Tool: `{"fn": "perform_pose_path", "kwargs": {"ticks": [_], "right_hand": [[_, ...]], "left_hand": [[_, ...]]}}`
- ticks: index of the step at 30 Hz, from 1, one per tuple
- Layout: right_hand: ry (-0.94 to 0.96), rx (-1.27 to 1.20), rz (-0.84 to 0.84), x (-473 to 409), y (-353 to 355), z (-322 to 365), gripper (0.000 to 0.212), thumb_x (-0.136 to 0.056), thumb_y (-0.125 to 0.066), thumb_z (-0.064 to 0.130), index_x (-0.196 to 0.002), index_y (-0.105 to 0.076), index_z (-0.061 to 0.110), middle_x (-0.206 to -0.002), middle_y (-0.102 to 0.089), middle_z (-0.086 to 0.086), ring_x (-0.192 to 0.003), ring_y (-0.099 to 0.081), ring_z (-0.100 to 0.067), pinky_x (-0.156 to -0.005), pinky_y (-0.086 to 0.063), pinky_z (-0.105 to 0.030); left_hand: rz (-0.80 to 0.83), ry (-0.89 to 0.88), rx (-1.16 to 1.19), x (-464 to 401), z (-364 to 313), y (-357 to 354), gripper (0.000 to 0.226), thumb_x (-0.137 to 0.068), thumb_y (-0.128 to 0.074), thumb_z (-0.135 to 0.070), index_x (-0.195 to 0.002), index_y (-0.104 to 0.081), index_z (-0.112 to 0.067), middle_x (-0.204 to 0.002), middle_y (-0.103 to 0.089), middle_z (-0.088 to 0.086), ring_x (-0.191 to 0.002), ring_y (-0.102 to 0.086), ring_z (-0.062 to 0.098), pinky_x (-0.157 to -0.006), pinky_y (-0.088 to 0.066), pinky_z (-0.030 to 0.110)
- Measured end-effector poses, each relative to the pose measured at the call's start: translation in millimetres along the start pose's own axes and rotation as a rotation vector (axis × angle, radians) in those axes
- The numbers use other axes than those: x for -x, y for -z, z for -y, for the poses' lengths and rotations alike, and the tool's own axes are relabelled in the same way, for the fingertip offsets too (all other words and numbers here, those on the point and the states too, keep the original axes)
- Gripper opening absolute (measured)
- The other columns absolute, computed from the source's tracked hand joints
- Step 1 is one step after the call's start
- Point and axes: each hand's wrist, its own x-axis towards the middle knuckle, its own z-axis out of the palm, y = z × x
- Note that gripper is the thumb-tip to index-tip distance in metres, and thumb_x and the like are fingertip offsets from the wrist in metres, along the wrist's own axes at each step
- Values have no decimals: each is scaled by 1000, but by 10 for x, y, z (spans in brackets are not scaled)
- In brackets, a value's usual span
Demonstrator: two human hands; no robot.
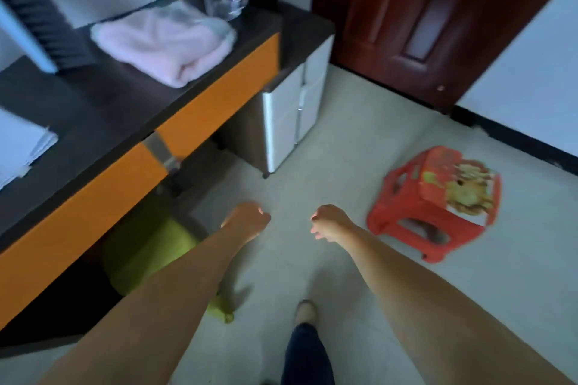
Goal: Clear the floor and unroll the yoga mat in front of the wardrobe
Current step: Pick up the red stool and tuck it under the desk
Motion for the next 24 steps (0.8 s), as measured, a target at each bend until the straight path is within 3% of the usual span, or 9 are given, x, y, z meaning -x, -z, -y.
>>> {"fn": "perform_pose_path", "kwargs": {"ticks": [2,3,5,8,12,15,17,19,24], "right_hand": [[-46,-68,-50,180,401,-258,25,-92,-50,10,-68,-52,17,-80,-66,-9,-59,-58,-17,-53,-47,-18],[-64,-115,-89,262,633,-438,28,-92,-49,11,-65,-50,18,-71,-61,-4,-54,-55,-14,-51,-46,-17],[-89,-182,-148,378,1003,-749,30,-93,-49,11,-64,-48,19,-64,-55,0,-51,-53,-11,-46,-44,-17],[-138,-242,-209,497,1502,-1248,26,-93,-49,12,-68,-50,17,-66,-55,1,-52,-53,-10,-41,-42,-15],[-176,-266,-263,550,2157,-1912,32,-93,-49,14,-62,-44,22,-74,-55,-3,-61,-54,-18,-56,-48,-23],[-198,-222,-285,556,2684,-2425,29,-92,-50,19,-63,-47,22,-75,-56,-3,-63,-52,-20,-51,-44,-18],[-235,-216,-316,543,3025,-2712,19,-93,-44,16,-76,-54,16,-93,-64,-15,-85,-62,-28,-62,-49,-20],[-251,-249,-366,477,3307,-2961,18,-93,-41,15,-86,-58,12,-107,-70,-22,-101,-67,-35,-81,-52,-33],[-263,-334,-375,234,3710,-3183,27,-92,-41,18,-80,-63,7,-95,-74,-22,-86,-72,-35,-82,-57,-40]], "left_hand": [[-4,-57,-17,109,-472,-34,22,-88,-49,-22,-76,-64,-10,-107,-69,19,-106,-64,33,-92,-51,34],[-8,-91,-25,163,-770,-92,20,-86,-50,-20,-75,-63,-9,-107,-69,20,-105,-64,33,-92,-51,35],[4,-138,-37,235,-1239,-228,24,-87,-49,-18,-93,-66,-2,-111,-68,19,-108,-63,33,-94,-50,35],[51,-191,-31,366,-1866,-584,33,-88,-47,-21,-103,-66,3,-112,-70,19,-105,-65,35,-94,-51,38],[111,-222,-11,431,-2651,-1150,36,-91,-47,-25,-102,-64,4,-111,-70,21,-104,-66,36,-95,-51,40],[120,-209,16,394,-3248,-1519,41,-93,-47,-29,-103,-64,7,-110,-70,25,-105,-66,38,-96,-51,42],[132,-202,28,345,-3616,-1735,43,-92,-46,-30,-105,-64,7,-110,-70,25,-105,-66,38,-96,-51,42],[141,-209,2,268,-3925,-1913,45,-92,-45,-33,-109,-64,4,-112,-70,22,-106,-66,36,-97,-50,40],[102,-216,-109,-53,-4302,-2065,53,-97,-38,-40,-111,-64,4,-117,-66,22,-111,-60,36,-92,-45,36]]}}
